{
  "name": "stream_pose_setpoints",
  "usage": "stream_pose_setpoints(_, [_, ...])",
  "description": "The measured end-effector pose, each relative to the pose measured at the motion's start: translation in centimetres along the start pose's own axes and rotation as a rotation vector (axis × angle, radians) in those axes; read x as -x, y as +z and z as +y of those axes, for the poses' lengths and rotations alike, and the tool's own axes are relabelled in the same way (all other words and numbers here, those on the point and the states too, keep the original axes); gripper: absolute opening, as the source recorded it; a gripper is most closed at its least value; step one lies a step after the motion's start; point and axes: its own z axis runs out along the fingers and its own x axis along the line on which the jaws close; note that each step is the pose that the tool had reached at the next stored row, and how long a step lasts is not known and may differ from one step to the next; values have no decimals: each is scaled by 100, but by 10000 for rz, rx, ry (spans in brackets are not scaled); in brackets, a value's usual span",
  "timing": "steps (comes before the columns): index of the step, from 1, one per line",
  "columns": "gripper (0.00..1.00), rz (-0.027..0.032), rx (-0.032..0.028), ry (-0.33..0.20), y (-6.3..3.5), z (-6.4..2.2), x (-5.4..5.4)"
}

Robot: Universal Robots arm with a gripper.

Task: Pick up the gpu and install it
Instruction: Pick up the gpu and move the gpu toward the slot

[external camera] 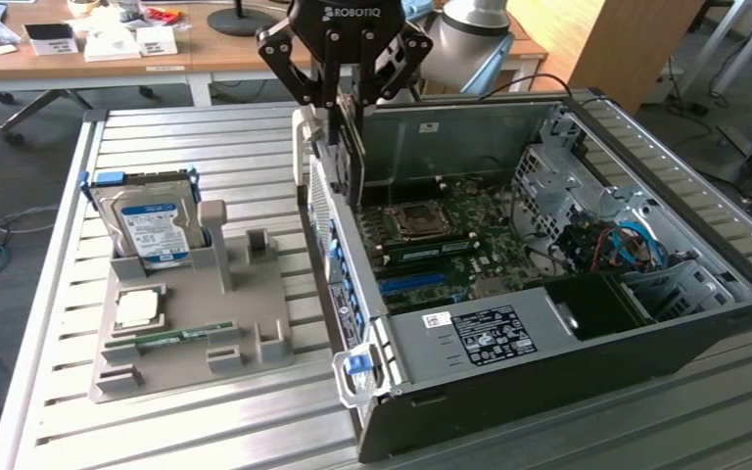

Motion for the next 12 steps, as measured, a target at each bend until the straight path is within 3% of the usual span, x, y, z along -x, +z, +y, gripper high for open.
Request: stream_pose_setpoints(12, [27,0,0,1,4,4,144])
